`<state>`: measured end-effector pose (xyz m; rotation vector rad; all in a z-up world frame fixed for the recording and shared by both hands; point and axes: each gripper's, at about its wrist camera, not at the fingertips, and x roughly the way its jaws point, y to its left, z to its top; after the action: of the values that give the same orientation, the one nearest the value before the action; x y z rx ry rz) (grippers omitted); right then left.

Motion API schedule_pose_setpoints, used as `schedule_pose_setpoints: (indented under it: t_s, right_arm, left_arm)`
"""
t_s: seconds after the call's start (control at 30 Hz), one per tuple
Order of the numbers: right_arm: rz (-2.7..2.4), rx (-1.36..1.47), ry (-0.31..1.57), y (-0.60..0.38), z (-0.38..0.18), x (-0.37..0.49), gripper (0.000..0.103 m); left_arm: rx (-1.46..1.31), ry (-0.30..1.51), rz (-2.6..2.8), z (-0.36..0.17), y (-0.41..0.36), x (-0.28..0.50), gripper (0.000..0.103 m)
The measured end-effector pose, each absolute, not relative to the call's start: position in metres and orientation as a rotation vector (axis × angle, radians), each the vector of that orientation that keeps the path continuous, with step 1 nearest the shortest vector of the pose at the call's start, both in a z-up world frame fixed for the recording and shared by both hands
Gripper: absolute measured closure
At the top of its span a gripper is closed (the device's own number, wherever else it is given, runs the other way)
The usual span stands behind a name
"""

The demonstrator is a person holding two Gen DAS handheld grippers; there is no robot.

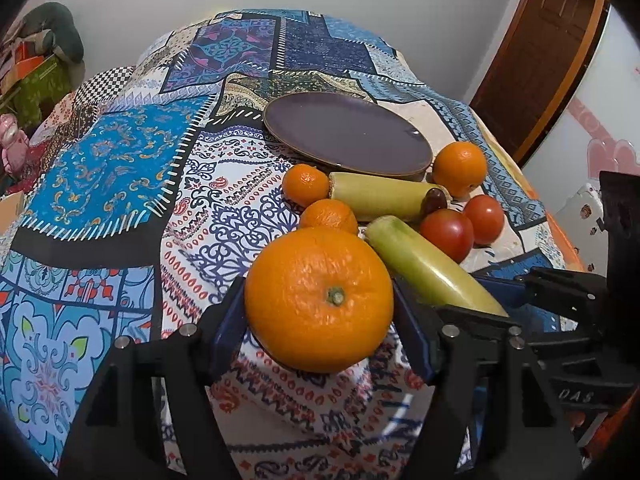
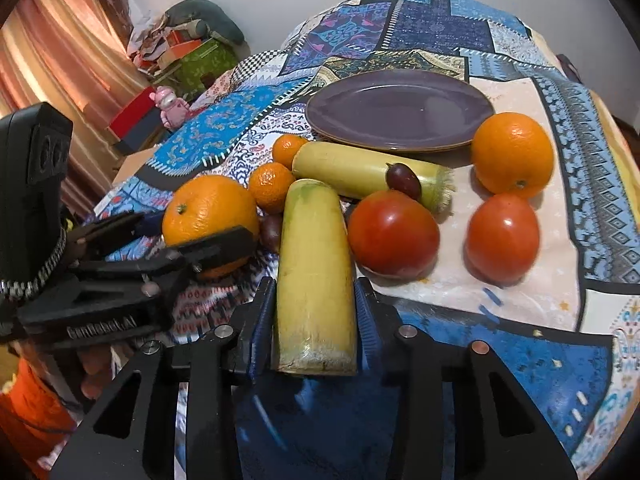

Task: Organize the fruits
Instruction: 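Lift the orange with the left tool while the right tool lifts the banana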

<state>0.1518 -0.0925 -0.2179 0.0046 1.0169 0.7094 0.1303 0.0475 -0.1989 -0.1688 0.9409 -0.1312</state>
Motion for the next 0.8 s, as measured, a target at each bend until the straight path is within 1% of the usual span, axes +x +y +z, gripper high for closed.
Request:
schedule_pose_setpoints:
  t_s: [0.33,0.6,0.7,0.8]
  right_arm:
    - [0.699,-0.112,1.033,-0.112,-0.213,0.128,0.066]
    - [0.704,-0.112,1.036,-0.094,-0.224,0.148,0.064]
    - [0.696,-0.117,1.021,-0.09,-0.228,0.148,0.067]
    - [0.698,-0.116,1.002,-0.09,-0.23,0.148,0.067]
  left_arm:
    - [-0.127,0.925,-0.141,-0.186,0.045,0.098,0.034]
    - [-0.124,0.923,-0.129,-0.192,0.042,0.109,0.034]
    - [-0.119,0.922,-0.13,-0.195,0.041,0.114,0.034]
    - [-0.112,0.925,-0.132,-0.199,0.04,0.12,0.034]
